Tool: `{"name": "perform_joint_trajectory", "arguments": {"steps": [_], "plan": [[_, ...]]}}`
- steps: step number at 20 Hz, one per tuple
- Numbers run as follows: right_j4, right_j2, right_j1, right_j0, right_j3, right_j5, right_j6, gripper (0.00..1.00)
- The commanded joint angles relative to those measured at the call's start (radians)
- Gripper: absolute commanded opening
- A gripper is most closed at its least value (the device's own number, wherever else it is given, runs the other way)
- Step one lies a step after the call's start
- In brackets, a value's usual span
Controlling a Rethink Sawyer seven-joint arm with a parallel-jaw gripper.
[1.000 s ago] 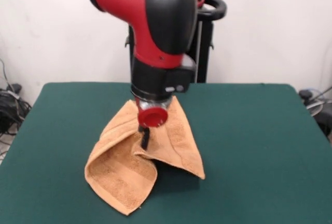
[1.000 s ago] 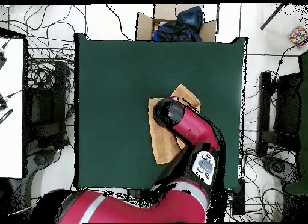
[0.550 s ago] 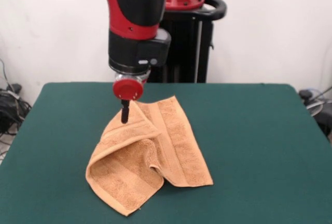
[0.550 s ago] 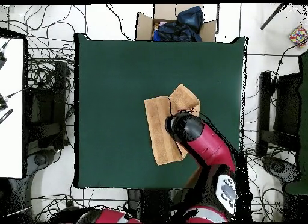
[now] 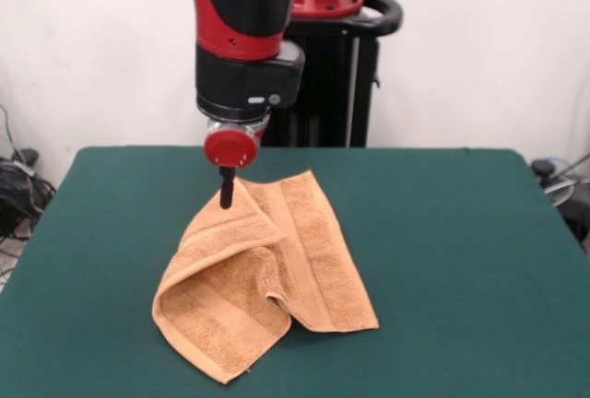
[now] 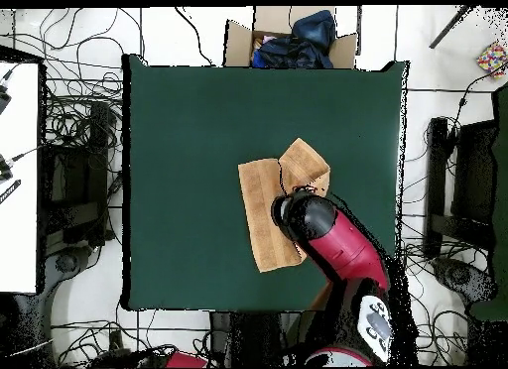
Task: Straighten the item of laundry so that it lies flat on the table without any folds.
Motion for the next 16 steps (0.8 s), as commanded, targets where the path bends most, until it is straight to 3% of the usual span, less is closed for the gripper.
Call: {"name": "perform_joint_trajectory", "arguments": {"steps": [1,11,16], "plan": [[-0.034,0.137,0.016,-0.012,0.079,-0.046,0.07,1.0],[-0.051,0.157,0.113,-0.003,0.039,-0.14,0.091,1.0],[-0.011,0.117,0.177,0.053,-0.003,-0.135,0.154,1.0]]}}
